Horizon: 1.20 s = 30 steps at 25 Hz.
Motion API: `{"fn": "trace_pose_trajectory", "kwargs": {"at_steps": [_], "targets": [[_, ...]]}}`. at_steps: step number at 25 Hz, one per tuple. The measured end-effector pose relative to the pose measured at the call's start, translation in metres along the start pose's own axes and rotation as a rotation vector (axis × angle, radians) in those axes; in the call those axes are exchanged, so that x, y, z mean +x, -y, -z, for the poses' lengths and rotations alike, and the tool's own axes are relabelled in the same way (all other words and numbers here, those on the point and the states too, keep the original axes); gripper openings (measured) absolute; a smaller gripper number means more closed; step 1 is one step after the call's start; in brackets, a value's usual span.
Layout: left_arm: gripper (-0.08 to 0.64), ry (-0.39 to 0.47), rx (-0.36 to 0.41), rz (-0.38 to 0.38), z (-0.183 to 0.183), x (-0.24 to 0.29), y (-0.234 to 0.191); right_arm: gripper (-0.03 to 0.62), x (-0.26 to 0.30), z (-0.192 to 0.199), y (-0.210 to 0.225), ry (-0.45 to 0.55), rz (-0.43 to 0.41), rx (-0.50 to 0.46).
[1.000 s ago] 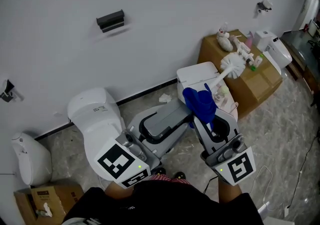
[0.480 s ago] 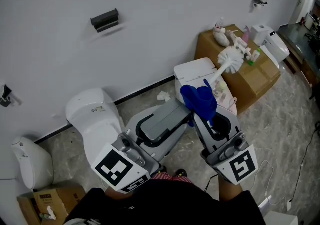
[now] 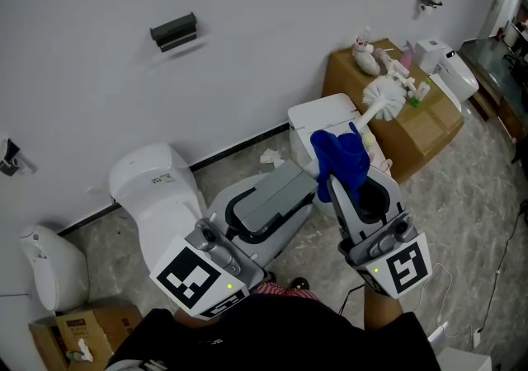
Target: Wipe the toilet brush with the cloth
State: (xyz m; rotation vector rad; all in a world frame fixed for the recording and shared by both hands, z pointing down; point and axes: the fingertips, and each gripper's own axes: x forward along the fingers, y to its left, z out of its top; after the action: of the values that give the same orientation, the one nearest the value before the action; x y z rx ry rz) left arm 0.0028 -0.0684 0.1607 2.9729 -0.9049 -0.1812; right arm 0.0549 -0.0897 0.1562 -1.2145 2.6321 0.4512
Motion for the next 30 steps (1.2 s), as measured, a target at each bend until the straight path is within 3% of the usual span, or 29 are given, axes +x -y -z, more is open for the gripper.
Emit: {"fn": "trace_pose_trajectory", "kwargs": {"at_steps": [30], "targets": [[0.189, -0.011, 0.001, 0.053, 0.002, 0.0, 0.018, 0.069, -0.021, 0.008, 0.042, -0.068, 0.13, -0.034]]}}
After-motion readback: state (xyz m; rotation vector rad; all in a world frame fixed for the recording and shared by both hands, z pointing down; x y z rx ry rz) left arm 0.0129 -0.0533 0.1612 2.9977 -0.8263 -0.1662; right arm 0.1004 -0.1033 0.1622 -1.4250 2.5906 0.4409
